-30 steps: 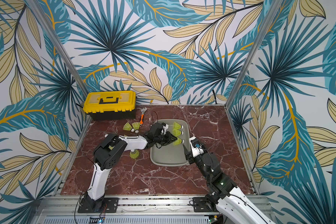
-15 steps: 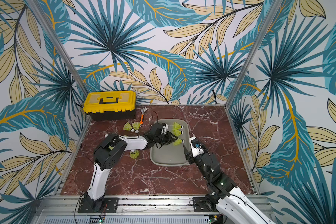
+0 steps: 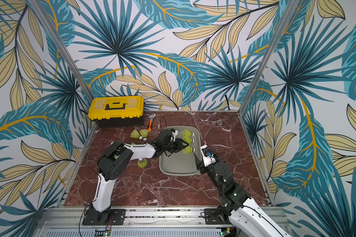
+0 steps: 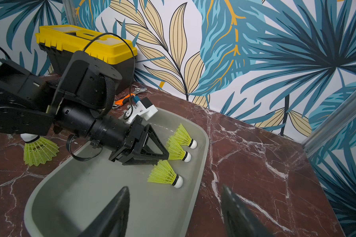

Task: Put the shuttlecocks into the storage box
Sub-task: Place the shuttlecock in the storage box, then pick up the shuttlecock at the center of the board.

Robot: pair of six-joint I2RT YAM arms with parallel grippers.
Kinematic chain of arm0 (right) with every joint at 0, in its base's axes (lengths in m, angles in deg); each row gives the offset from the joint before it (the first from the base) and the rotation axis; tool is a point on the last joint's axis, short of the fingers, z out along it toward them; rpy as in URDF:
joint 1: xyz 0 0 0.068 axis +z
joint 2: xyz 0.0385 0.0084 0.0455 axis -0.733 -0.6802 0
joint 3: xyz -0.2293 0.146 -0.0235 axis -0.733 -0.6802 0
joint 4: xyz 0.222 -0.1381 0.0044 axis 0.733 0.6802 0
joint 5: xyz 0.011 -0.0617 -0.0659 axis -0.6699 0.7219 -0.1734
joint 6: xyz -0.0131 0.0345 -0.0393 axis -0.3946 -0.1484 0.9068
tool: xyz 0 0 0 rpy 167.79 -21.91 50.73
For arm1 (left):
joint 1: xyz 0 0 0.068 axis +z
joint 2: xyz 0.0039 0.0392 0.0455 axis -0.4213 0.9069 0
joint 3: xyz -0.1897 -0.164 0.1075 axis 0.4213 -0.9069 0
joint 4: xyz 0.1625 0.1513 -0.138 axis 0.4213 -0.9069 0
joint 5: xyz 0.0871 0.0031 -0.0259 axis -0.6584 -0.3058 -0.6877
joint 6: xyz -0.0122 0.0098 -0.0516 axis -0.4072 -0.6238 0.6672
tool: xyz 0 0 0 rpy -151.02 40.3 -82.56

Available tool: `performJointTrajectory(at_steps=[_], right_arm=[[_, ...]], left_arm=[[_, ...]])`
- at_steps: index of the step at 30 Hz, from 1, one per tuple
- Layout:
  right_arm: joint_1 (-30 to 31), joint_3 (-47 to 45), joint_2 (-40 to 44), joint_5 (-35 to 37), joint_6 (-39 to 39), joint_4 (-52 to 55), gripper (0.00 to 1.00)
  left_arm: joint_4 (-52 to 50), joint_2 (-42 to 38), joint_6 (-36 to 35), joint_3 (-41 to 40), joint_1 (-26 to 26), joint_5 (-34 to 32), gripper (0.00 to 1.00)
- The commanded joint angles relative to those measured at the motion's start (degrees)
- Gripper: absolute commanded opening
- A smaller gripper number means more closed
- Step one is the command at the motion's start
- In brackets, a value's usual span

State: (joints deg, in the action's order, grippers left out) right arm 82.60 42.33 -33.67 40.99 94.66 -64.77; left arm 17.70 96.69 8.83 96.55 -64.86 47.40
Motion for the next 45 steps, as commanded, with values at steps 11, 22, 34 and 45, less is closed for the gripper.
performJointTrajectory(at_steps=[11,22,34,45], right_arm=[[0.30,-1.27,0.28,0.87,-0.47,-0.25,0.70],[0.26,-1.53,-0.16,1.31,-0.52,-1.20,0.70],[0.27,-1.18,-1.03,1.16,-1.00,-1.33,0.70],[0.28,-0.87,-2.10,1.82,-2.13,-1.69,0.70]], left_arm=[[-5.37,-11.31,-6.73,-6.67,1.11,-4.02,0.47],[-21.37,-27.99,-17.42,-13.48,5.77,-14.22,0.51],[-33.47,-43.55,-24.42,-21.35,15.47,-22.30,0.57],[-30.86,-44.36,-28.47,-27.78,28.84,-18.76,0.62]])
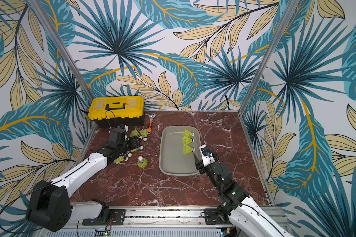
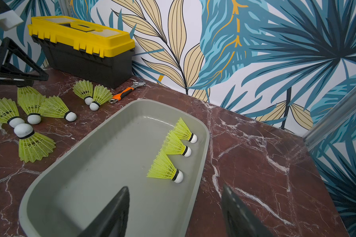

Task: Put the shuttlecocks into the storage box
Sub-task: Pick up the shuttlecock at the center of the board.

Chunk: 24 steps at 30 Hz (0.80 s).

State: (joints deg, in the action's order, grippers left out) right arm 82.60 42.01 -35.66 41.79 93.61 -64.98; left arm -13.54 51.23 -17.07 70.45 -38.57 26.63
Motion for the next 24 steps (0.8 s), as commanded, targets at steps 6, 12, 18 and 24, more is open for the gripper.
performJointTrajectory(at_steps=[6,12,18,24], right_arm=[[0.23,-0.24,-0.51,1.34,-1.07,-1.26,0.70],[0.26,0.38,-0.38,1.55,-0.94,-0.41,0.70],[0.22,0.47,-0.13,1.76,-0.98,0.02,0.70],[0.24,0.47,-0.37,1.65,-0.92,-0.14,0.70]], left_arm=[[1.23,7.97,-5.28,0.44,8.10,7.63,0.60],[1.95,15.25,-5.95,3.95,9.95,10.53,0.57],[2.81,17.55,-5.78,5.04,10.31,11.98,0.50],[3.22,18.18,-5.71,5.61,10.31,12.53,0.41]])
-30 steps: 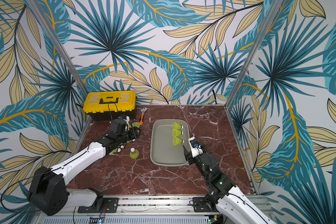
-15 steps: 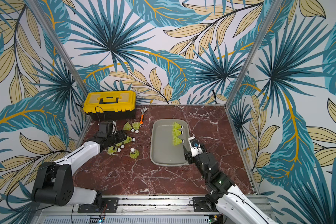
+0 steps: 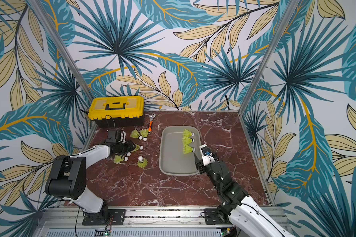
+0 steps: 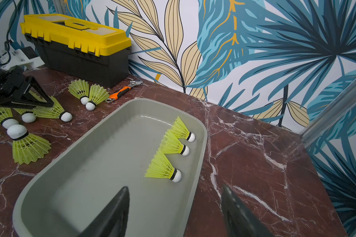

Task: Put the shuttlecocks into the storage box
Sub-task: Pick up the shuttlecock at the center of the board.

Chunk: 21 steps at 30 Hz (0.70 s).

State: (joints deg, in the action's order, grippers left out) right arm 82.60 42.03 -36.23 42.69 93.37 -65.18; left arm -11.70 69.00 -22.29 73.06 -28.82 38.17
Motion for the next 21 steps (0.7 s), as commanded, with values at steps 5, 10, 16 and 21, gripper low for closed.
performJointTrajectory(at_steps=[5,10,16,21], right_arm=[[0.24,0.45,-0.07,0.57,-0.76,-0.02,0.70],[0.24,0.36,-0.06,0.40,-0.77,0.02,0.70],[0.24,0.44,-0.40,-1.14,-0.68,-0.24,0.70],[0.27,0.35,-2.30,-4.14,0.68,-1.85,0.70]], left_arm=[[1.38,0.33,-0.34,3.20,0.56,1.58,0.31],[1.29,-0.56,0.18,2.89,0.56,1.99,0.18],[1.89,-3.76,2.47,1.25,0.55,5.30,0.02],[3.57,-10.23,5.56,-1.30,0.48,9.29,0.00]])
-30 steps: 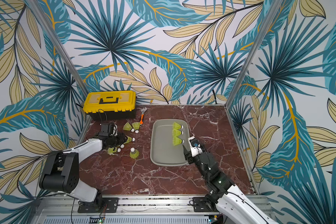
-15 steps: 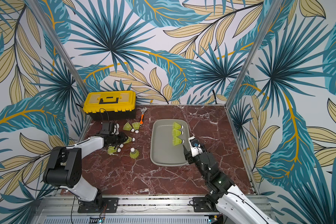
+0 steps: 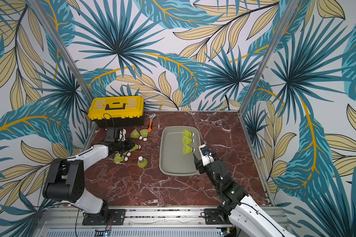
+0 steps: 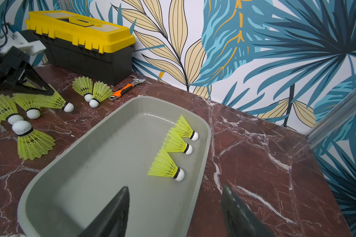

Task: Put the shuttlecocks into the storage box
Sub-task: Pick up the shuttlecock at the center of the board.

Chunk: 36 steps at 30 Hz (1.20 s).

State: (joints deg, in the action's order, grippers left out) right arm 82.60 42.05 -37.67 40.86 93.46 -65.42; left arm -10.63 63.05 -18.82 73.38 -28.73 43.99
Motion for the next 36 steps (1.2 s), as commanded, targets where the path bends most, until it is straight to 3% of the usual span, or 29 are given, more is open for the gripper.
performJointTrajectory(at_steps=[1,8,15,19,36], right_arm=[[0.22,0.42,-1.49,-3.03,0.92,-2.01,0.70],[0.22,3.19,-10.16,-10.16,3.78,-5.16,0.70],[0.16,8.03,-21.48,-18.62,6.59,-9.02,0.69],[0.23,11.12,-27.77,-22.47,7.26,-11.29,0.69],[0.31,21.31,-43.16,-39.25,13.27,-10.37,0.65]], left_arm=[[2.27,-5.67,2.53,-1.70,0.39,4.65,0.00],[-1.57,-12.53,4.85,0.38,-3.04,12.52,0.00],[-4.24,-15.22,7.16,4.20,-10.83,15.50,0.00],[-4.43,-16.76,8.12,4.93,-14.72,13.86,0.00],[-0.10,-15.38,12.36,5.16,-18.81,19.65,0.00]])
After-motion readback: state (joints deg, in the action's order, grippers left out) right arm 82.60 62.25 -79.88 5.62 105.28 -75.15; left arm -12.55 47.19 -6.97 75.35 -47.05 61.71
